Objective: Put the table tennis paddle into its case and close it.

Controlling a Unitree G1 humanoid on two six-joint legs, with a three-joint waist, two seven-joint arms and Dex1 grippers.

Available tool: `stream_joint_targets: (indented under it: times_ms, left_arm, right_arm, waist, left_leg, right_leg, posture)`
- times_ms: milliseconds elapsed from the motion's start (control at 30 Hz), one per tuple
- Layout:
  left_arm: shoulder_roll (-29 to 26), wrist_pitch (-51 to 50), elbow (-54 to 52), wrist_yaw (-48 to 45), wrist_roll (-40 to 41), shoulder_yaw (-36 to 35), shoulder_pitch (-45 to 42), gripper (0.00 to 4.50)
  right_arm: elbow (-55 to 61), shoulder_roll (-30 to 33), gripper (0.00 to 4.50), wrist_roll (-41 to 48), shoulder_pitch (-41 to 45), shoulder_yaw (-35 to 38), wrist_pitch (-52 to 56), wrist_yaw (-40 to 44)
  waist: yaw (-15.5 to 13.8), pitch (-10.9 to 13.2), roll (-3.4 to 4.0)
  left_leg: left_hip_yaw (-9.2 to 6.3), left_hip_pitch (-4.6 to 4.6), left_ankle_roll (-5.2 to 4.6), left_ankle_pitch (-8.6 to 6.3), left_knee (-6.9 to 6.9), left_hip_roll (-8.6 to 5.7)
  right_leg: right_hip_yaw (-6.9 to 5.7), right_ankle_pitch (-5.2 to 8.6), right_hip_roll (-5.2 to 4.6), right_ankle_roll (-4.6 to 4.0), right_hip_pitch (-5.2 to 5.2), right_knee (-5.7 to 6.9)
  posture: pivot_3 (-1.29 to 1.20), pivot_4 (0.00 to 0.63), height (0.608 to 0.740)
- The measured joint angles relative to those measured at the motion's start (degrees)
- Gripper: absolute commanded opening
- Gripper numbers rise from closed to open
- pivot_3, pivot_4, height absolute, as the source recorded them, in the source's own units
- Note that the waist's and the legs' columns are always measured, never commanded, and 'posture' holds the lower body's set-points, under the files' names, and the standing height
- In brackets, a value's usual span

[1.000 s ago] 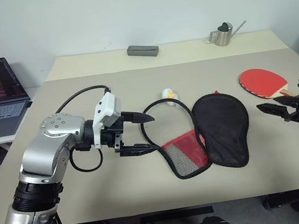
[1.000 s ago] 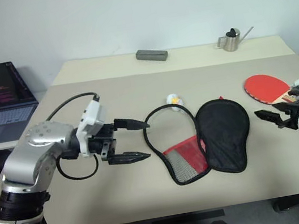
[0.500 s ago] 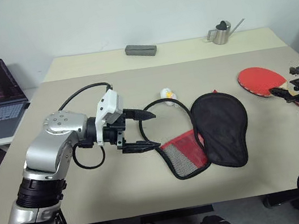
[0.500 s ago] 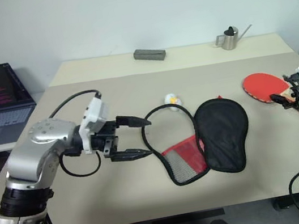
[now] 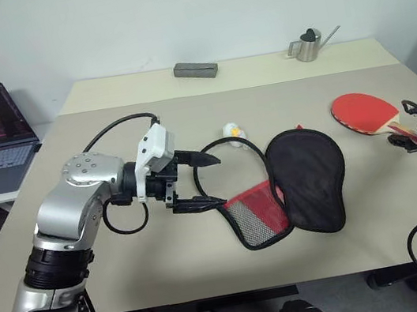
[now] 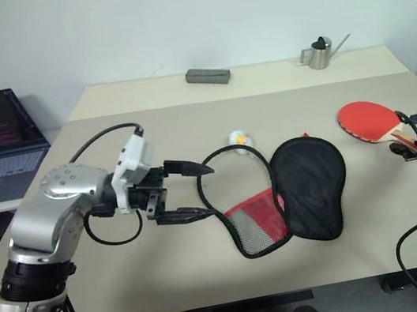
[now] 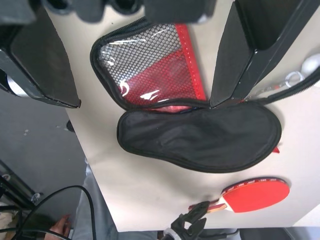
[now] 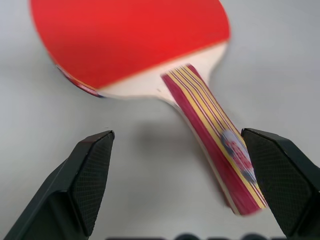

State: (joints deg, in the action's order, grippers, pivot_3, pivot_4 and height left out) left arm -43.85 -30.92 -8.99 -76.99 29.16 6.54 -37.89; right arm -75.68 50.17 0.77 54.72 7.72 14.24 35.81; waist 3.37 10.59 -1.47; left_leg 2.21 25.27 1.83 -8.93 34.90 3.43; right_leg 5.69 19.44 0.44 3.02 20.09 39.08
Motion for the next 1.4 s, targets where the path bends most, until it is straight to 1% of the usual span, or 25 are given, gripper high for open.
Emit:
stream_joint_targets:
  times_ms: [167, 333, 400, 467, 600, 667, 800, 1000, 1233, 1400]
  left_arm:
    - [-1.2, 0.0, 0.0, 0.0, 0.0, -0.1, 1.3, 4.50]
    - [-1.9, 0.1, 0.0, -0.1, 0.0, -0.1, 1.4, 4.50]
    - [-1.9, 0.1, 0.0, -0.2, 0.0, -0.1, 1.4, 4.50]
    - [-1.9, 0.1, 0.0, -0.3, 0.0, -0.1, 1.4, 4.50]
    - [-2.3, 0.4, 0.3, -1.3, -0.2, 0.0, 1.1, 4.50]
    - [-2.3, 0.5, 0.6, -1.3, -0.3, 0.0, 1.0, 4.50]
    - [-1.7, 1.2, 1.2, -1.3, -0.6, 0.1, 0.3, 4.50]
    - [-1.4, 1.3, 1.2, -1.3, -0.8, 0.1, 0.1, 4.50]
    - [-1.4, 1.3, 1.2, -1.3, -0.7, 0.1, 0.1, 4.50]
    - [-1.4, 1.3, 1.2, -1.3, -0.7, 0.1, 0.0, 4.50]
  right_arm:
    - [-0.5, 0.1, 4.46, -0.8, -0.7, 0.0, -0.1, -0.7]
    - [0.7, 0.7, 4.46, -1.8, -2.6, 0.0, -0.2, 1.8]
    - [1.4, 0.8, 4.46, -1.8, -3.7, 0.0, 0.0, 4.6]
    - [1.5, 0.7, 4.46, -1.8, -4.4, -0.1, 2.0, 9.0]
    - [2.6, 1.2, 4.46, -1.7, -5.7, -0.4, 4.5, 16.7]
    - [3.4, 1.4, 4.46, -1.7, -6.2, -0.4, 4.4, 17.7]
    - [3.4, 1.4, 4.46, -0.9, -6.6, 0.8, 4.1, 17.0]
    - [3.4, 3.0, 4.46, 0.8, -7.4, 1.9, 5.7, 20.5]
    - [6.2, 3.6, 4.46, 2.9, -5.8, 2.2, 11.3, 29.6]
    - [6.9, 3.6, 4.46, 3.0, -3.8, 2.2, 11.0, 29.3]
  waist:
    - [0.0, 0.0, 0.00]
    - [0.1, 0.0, -0.03]
    - [0.1, -0.1, -0.11]
    - [0.1, -0.1, -0.21]
    - [0.1, -0.1, -0.18]
    - [0.1, -0.1, -0.18]
    - [0.1, -0.1, -0.18]
    - [0.1, -0.1, -0.13]
    - [0.4, 0.0, 0.01]
    - [0.4, 0.0, 0.08]
  left_leg:
    - [0.00, -0.10, 0.00, 0.00, 0.00, 0.00]
    - [-0.01, -0.44, 0.01, -0.01, 0.02, 0.01]
    - [-0.03, -0.46, 0.01, -0.01, 0.06, 0.02]
    - [-0.05, -0.53, 0.01, -0.01, 0.09, 0.03]
    - [-0.04, -0.56, 0.01, -0.01, 0.11, 0.05]
    - [-0.05, -0.56, 0.01, -0.01, 0.09, 0.10]
    - [-0.05, -0.55, 0.02, -0.01, 0.08, 0.09]
    - [-0.01, -0.55, 0.02, -0.01, 0.07, 0.05]
    - [-0.01, -0.54, 0.02, -0.01, 0.06, 0.04]
    - [-0.01, -0.51, 0.02, -0.02, 0.06, 0.04]
  right_leg:
    - [-0.02, 0.00, 0.00, 0.00, -0.13, -0.02]
    - [-0.09, 0.01, 0.01, 0.00, -0.55, -0.06]
    - [-0.11, 0.01, 0.03, 0.00, -0.60, -0.06]
    - [-0.15, 0.01, 0.04, 0.00, -0.74, -0.09]
    - [-0.14, 0.01, 0.06, 0.00, -0.75, -0.07]
    - [-0.15, 0.03, 0.13, -0.04, -0.73, -0.07]
    - [-0.14, 0.03, 0.13, -0.06, -0.73, -0.07]
    - [-0.12, 0.04, 0.06, -0.05, -0.72, -0.08]
    - [-0.08, 0.03, 0.08, -0.05, -0.67, -0.06]
    - [-0.08, 0.03, 0.07, -0.05, -0.64, -0.07]
  posture:
    - [0.00, 0.150, 0.740]
    - [0.00, 0.150, 0.740]
    - [0.00, 0.150, 0.740]
    - [0.00, 0.150, 0.740]
    - [0.00, 0.150, 0.740]
    - [0.00, 0.150, 0.740]
    - [0.00, 0.150, 0.740]
    - [0.00, 0.150, 0.740]
    - [0.00, 0.150, 0.740]
    - [0.00, 0.150, 0.740]
